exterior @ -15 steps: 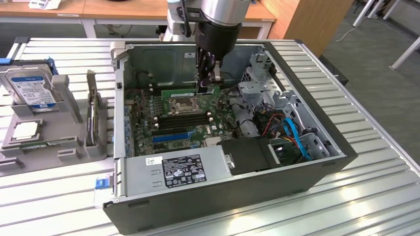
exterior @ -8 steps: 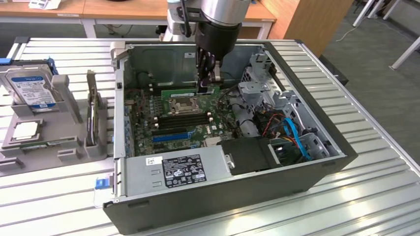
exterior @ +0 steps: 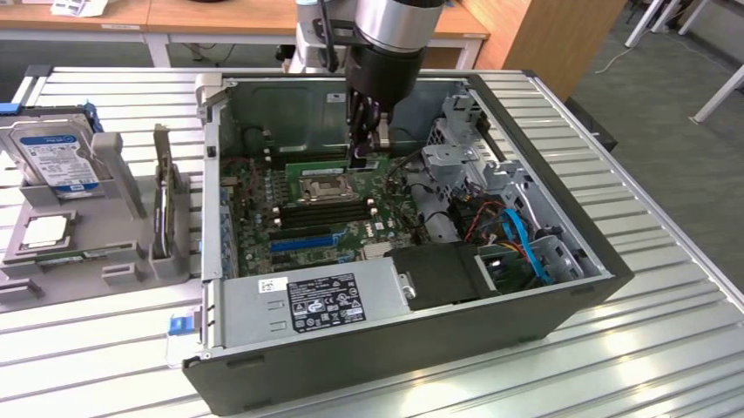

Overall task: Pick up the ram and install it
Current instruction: 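Insert the ram into the slot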

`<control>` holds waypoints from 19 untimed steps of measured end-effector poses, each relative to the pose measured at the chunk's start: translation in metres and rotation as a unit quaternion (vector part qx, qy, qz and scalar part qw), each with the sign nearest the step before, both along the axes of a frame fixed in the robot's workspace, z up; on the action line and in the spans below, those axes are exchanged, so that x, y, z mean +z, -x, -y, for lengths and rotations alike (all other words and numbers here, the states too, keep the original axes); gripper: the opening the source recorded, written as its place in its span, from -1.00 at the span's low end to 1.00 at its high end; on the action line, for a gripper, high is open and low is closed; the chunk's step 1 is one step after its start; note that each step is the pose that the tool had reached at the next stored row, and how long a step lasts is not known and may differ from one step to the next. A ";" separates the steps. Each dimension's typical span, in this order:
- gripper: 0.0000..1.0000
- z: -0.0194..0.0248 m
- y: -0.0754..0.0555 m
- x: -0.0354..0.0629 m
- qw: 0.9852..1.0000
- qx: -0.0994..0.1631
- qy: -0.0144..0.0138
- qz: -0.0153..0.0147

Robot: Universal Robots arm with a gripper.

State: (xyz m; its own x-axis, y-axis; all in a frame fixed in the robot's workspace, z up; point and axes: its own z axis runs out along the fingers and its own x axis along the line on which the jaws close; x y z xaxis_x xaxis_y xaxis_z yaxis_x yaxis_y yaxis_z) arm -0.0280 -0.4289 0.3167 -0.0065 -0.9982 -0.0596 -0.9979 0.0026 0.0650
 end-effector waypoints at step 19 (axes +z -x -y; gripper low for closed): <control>-0.76 0.0000 0.000 -0.0118 1.000 0.000 0.000 -0.004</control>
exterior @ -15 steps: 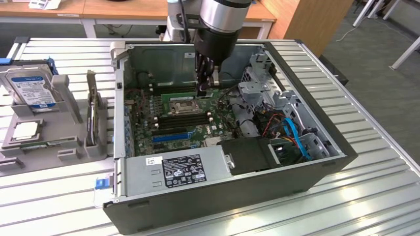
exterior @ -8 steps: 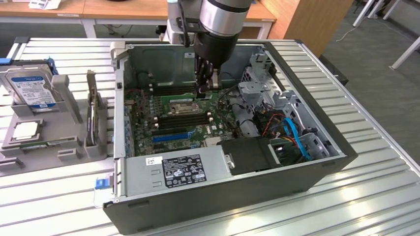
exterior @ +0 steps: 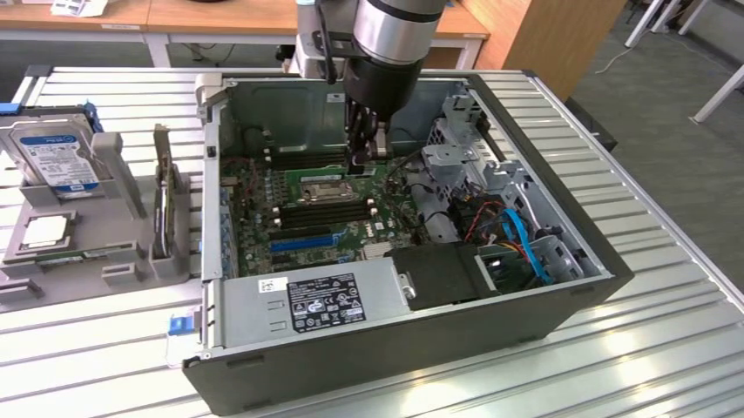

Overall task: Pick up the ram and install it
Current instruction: 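Insert the ram into the slot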

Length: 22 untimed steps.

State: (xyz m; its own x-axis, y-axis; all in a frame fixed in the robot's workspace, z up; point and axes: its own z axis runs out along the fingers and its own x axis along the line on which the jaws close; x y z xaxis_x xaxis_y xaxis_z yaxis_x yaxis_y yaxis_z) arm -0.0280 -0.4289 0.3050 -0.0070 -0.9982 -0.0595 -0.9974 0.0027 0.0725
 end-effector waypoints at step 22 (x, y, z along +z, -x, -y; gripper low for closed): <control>-0.76 0.0000 0.000 -0.0265 1.000 0.000 0.000 0.000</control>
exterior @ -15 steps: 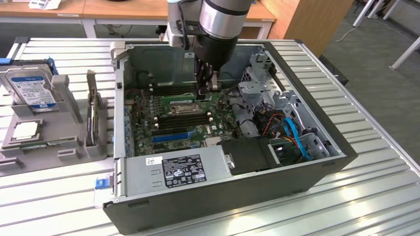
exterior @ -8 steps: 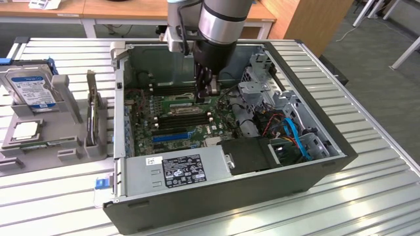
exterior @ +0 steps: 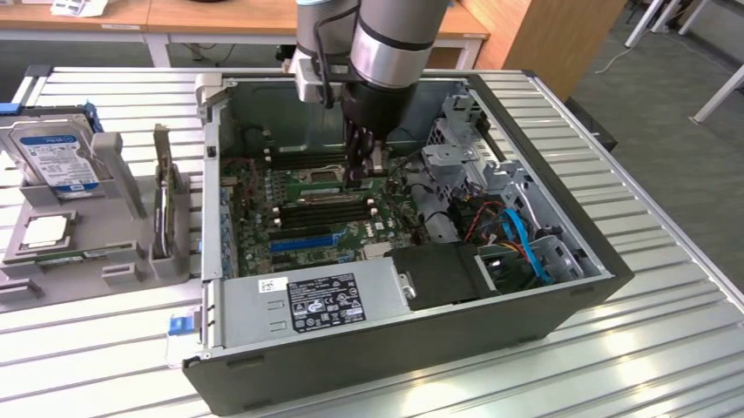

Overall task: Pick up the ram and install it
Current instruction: 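Insert the ram into the slot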

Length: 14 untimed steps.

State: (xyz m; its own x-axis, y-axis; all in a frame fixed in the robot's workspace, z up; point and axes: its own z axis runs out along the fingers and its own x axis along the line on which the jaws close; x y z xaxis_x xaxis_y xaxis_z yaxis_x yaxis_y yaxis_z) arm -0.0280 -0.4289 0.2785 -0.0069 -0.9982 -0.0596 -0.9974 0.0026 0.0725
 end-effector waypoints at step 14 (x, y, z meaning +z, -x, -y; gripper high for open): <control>-0.76 0.0000 0.000 -0.0164 1.000 0.000 0.000 0.000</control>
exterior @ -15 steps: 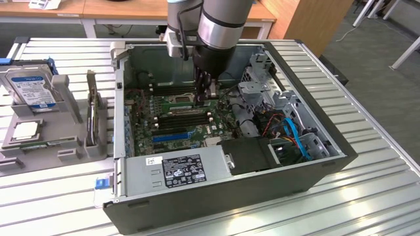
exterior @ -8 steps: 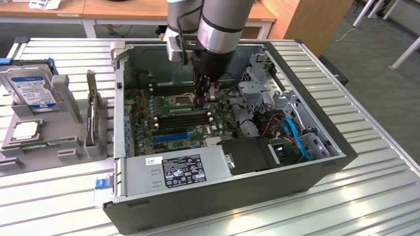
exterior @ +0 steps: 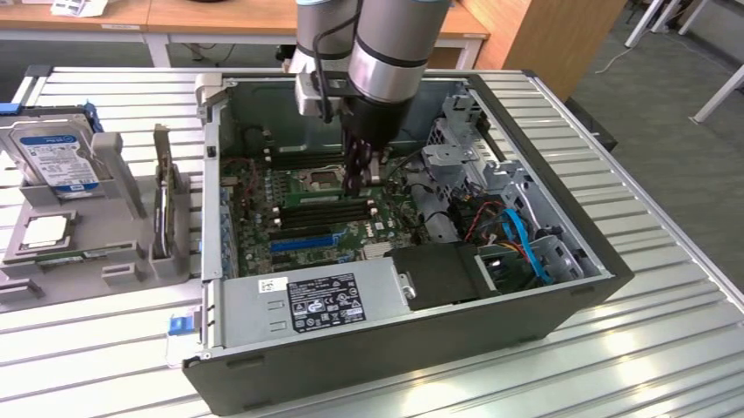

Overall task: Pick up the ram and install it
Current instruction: 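Insert the ram into the slot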

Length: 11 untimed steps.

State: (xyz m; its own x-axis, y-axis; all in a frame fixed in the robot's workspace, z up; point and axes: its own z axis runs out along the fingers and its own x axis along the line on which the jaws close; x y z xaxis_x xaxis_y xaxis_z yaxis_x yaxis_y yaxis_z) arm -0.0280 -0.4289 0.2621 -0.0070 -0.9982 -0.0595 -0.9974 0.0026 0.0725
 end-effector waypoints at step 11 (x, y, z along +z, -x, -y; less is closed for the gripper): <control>-0.76 0.0000 0.000 -0.0094 1.000 0.000 0.000 0.000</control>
State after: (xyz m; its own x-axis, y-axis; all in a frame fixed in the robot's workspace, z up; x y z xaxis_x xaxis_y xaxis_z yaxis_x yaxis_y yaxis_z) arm -0.0280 -0.4289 0.2527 -0.0069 -0.9982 -0.0595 -0.9974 0.0026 0.0725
